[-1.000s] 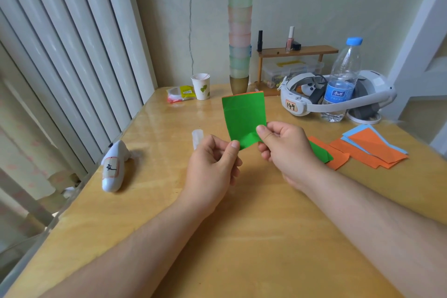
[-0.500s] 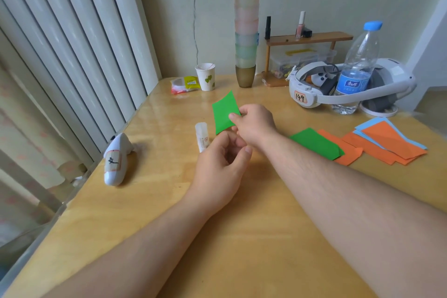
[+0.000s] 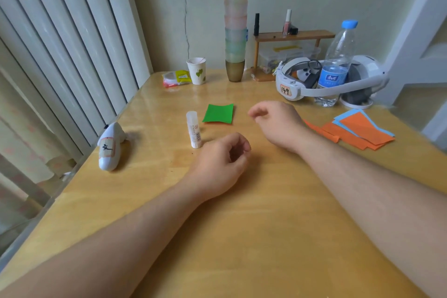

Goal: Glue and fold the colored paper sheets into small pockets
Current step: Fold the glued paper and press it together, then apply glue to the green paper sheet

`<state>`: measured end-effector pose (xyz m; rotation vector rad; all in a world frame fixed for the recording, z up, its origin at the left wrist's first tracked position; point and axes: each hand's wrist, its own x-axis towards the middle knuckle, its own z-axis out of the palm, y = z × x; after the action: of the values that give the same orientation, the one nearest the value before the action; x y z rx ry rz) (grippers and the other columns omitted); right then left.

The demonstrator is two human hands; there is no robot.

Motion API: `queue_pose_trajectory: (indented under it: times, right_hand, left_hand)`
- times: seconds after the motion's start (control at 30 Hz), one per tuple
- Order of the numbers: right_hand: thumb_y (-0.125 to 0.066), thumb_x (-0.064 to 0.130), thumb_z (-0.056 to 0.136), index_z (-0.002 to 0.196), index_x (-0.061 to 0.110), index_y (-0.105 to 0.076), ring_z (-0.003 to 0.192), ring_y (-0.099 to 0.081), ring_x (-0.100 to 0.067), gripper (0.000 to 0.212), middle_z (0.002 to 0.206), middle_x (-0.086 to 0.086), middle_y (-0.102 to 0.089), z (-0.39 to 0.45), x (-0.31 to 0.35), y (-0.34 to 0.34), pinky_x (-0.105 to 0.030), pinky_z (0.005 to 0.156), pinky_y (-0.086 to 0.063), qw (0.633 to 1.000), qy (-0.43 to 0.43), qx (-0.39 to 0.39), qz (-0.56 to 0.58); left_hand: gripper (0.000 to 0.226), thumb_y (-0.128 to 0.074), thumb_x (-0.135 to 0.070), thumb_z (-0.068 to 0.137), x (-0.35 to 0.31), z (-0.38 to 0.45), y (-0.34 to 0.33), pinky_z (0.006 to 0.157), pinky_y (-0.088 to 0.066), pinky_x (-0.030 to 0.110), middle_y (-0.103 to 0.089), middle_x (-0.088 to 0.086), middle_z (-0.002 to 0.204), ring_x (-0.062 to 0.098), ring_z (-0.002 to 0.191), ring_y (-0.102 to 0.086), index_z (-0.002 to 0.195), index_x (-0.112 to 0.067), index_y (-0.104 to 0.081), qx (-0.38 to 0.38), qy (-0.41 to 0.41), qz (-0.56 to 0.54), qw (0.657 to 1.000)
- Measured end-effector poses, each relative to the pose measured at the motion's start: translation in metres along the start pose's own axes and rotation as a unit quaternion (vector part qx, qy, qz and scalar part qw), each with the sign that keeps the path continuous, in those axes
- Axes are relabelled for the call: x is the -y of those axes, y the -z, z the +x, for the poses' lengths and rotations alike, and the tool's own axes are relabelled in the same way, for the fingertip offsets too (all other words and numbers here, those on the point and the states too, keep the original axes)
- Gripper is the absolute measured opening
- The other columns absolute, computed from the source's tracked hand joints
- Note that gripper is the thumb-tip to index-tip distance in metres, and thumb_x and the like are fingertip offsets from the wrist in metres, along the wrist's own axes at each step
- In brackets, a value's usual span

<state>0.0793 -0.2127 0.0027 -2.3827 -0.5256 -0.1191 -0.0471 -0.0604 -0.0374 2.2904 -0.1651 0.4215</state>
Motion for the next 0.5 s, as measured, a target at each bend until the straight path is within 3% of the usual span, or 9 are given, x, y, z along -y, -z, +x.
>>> queue_pose_trajectory:
  times: [0.07,0.17,0.3,0.4,0.5]
  right_hand:
    - [-0.057,0.005,0.099,0.102,0.033,-0.076,0.099,-0.064,-0.009,0.034,0.104,0.012,-0.073,-0.010,-0.018,0.020,-0.024,0.088,-0.045,0.999,-0.018,-0.033,0.021]
    - [-0.052,-0.002,0.100,0.104,0.027,-0.077,0.103,-0.064,-0.012,0.039,0.108,0.007,-0.075,-0.024,-0.050,0.037,-0.023,0.090,-0.042,0.996,-0.050,-0.072,0.026]
    - [-0.047,-0.006,0.097,0.112,0.023,-0.077,0.109,-0.059,-0.018,0.045,0.124,-0.002,-0.070,-0.034,-0.076,0.041,-0.023,0.092,-0.040,0.993,-0.062,-0.086,-0.049]
    - [-0.044,-0.010,0.094,0.121,0.023,-0.074,0.115,-0.061,-0.022,0.052,0.128,-0.005,-0.070,-0.034,-0.083,0.047,-0.028,0.095,-0.046,0.991,-0.089,-0.080,-0.067]
    - [-0.043,-0.010,0.095,0.126,0.024,-0.072,0.119,-0.062,-0.022,0.055,0.129,-0.005,-0.071,-0.036,-0.086,0.050,-0.029,0.098,-0.047,0.991,-0.093,-0.067,-0.068]
  left_hand:
    - [0.007,-0.063,-0.026,0.091,-0.005,-0.001,-0.004,0.074,-0.050,0.032,-0.063,-0.011,0.083,0.009,0.080,-0.058,0.096,-0.030,-0.063,0.047,-0.034,0.096,0.994]
    - [0.019,-0.050,-0.036,0.089,-0.011,0.001,-0.011,0.080,-0.049,0.033,-0.062,-0.009,0.094,0.019,0.095,-0.058,0.103,-0.032,-0.062,0.115,-0.078,0.218,0.966]
    - [0.012,-0.056,-0.040,0.089,-0.030,0.023,-0.006,0.077,-0.049,0.031,-0.064,-0.014,0.090,0.017,0.093,-0.061,0.096,-0.034,-0.063,0.188,0.035,0.204,0.960]
    - [0.013,-0.062,-0.035,0.092,-0.041,0.042,-0.014,0.082,-0.051,0.029,-0.067,-0.015,0.095,0.015,0.097,-0.063,0.103,-0.032,-0.068,0.164,0.073,0.175,0.968]
    - [0.026,-0.061,-0.038,0.092,-0.043,0.055,-0.038,0.096,-0.046,0.032,-0.065,-0.002,0.112,0.023,0.115,-0.060,0.118,-0.031,-0.064,0.107,0.093,0.146,0.979]
